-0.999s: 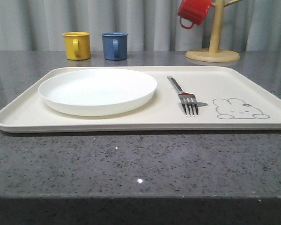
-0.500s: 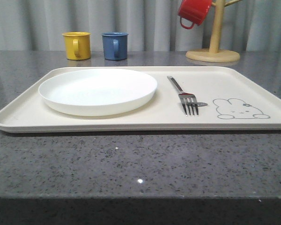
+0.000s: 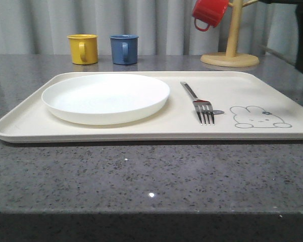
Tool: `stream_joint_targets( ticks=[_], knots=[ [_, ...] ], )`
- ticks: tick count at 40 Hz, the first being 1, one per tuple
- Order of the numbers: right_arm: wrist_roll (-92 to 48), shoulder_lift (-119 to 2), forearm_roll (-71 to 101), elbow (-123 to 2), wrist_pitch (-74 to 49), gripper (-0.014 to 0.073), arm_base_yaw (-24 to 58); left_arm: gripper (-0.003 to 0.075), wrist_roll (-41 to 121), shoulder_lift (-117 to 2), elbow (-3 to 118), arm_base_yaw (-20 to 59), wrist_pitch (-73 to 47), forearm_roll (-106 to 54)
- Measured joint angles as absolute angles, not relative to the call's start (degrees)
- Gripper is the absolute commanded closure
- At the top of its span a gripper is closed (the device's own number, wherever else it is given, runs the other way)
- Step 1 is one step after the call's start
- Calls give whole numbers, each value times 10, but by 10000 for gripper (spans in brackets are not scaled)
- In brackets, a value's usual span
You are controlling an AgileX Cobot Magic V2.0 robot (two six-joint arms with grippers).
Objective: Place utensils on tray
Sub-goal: 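Move the right gripper to the silver chopsticks and grasp them, then lower the chopsticks onto the tray beside the fork and release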
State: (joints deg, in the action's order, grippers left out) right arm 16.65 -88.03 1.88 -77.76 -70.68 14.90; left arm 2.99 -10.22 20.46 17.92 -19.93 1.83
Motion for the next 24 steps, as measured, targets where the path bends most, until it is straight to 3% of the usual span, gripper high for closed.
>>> stream_joint_targets(
  ticks=[9, 24],
  knots=[
    [196, -957, 28, -862, -707, 532, 217, 739, 30, -102, 205, 179, -199, 18],
    [223, -1039, 30, -906, -706, 532, 223, 739, 30, -102, 205, 179, -199, 18]
  ],
)
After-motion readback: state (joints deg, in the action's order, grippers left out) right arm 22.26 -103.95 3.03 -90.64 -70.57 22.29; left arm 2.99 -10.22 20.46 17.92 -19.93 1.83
